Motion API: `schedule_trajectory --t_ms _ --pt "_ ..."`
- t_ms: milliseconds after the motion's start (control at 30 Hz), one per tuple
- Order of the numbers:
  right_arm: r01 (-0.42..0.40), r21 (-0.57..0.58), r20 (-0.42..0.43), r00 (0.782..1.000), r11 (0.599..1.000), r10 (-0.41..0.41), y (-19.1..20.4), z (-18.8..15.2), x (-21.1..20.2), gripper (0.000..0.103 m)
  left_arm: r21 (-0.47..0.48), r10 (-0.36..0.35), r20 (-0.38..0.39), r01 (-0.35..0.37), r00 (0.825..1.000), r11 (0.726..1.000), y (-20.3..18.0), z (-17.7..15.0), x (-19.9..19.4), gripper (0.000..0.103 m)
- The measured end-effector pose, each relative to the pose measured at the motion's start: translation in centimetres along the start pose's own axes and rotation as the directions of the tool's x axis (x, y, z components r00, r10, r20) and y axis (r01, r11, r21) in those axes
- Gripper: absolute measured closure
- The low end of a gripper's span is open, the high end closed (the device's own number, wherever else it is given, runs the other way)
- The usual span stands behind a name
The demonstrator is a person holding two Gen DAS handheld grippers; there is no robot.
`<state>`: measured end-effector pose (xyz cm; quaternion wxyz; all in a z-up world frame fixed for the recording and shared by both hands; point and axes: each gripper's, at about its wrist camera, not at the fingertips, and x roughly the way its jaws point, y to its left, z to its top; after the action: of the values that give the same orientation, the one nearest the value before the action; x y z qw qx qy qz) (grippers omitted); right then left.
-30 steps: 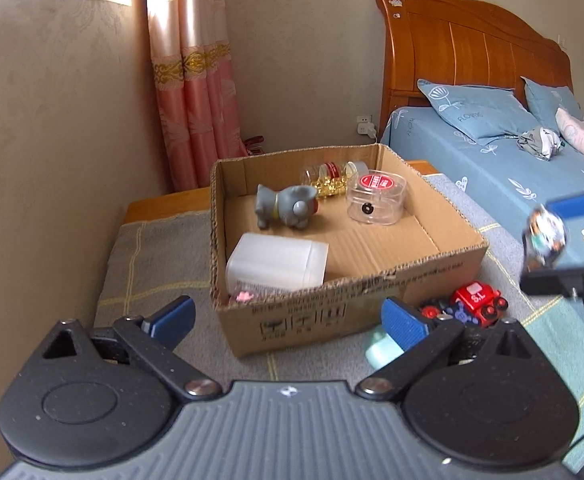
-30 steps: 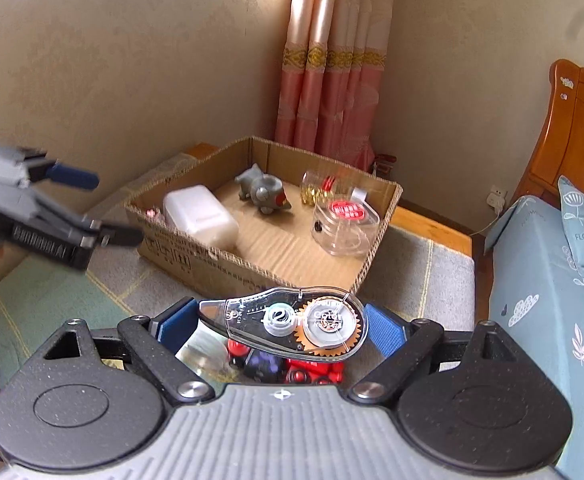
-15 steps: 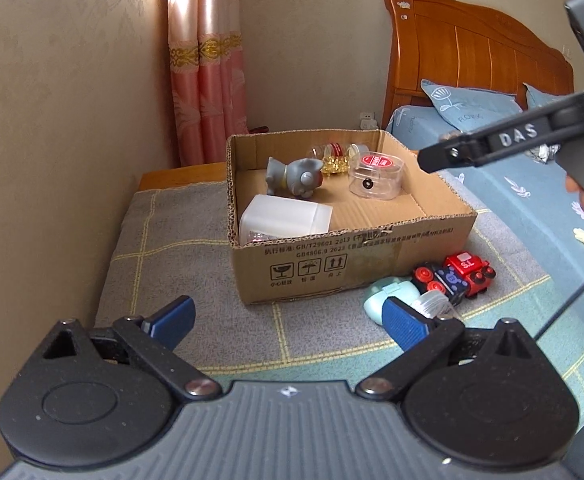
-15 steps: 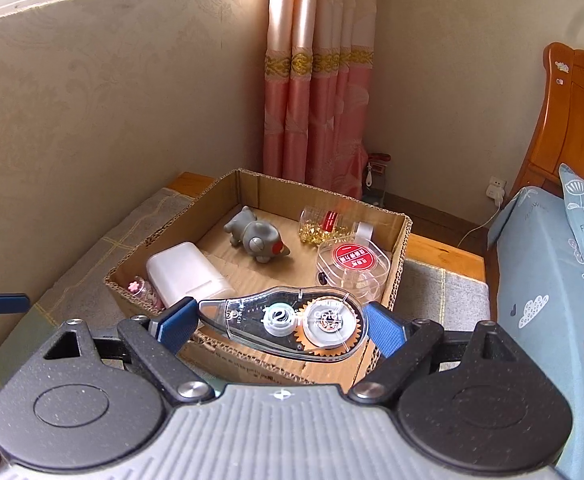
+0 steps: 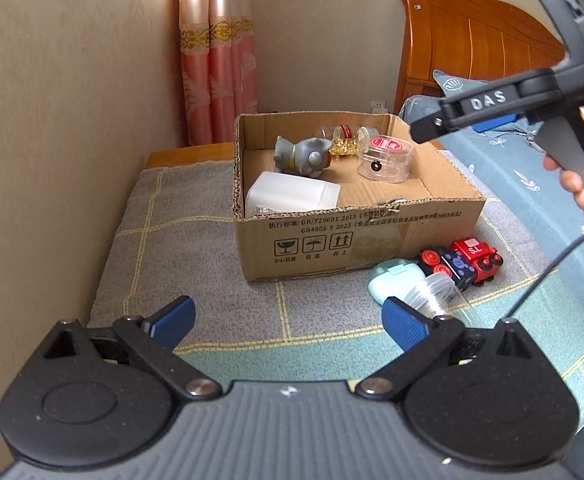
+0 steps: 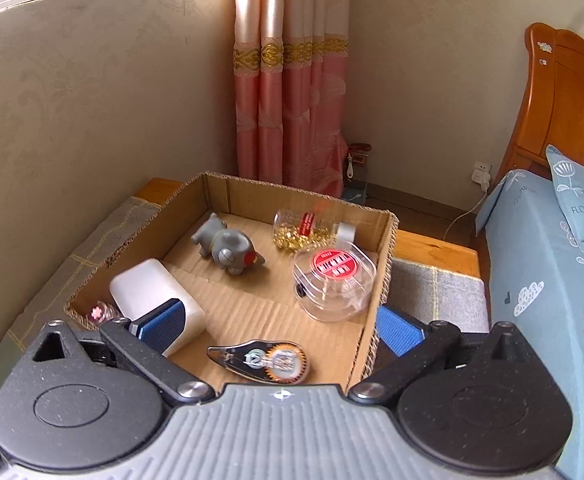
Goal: Organize rigid objects
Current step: 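Reach the left tool to the clear plastic jar while the right tool moves toward the red train car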
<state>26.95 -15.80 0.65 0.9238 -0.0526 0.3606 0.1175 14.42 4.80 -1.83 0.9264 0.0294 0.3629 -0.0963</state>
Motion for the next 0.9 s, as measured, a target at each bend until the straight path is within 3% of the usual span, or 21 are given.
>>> schedule_trajectory --t_ms 267,533,900 --pt "0.005 0.037 0.006 1.0 0.999 -0.006 -0.8 -2.8 -2.4 0.0 0.005 0.005 -0.012 -0.005 1.0 1.0 -1.0 -0.2 -0.1 0.004" --pt "0.063 0.041 0.021 0.998 0.997 -0.064 -0.5 -5.6 -4.1 0.0 -0.012 0.012 -0.042 -0.012 0.999 1.0 -1.5 -0.7 0.3 0.004" --pt "0.135 0.081 -0.047 0.99 0.987 -0.132 -0.7 -11.3 -3.9 0.0 -0.005 0.011 -0.063 -0.011 0.998 1.0 -2.3 -0.6 0.9 0.004"
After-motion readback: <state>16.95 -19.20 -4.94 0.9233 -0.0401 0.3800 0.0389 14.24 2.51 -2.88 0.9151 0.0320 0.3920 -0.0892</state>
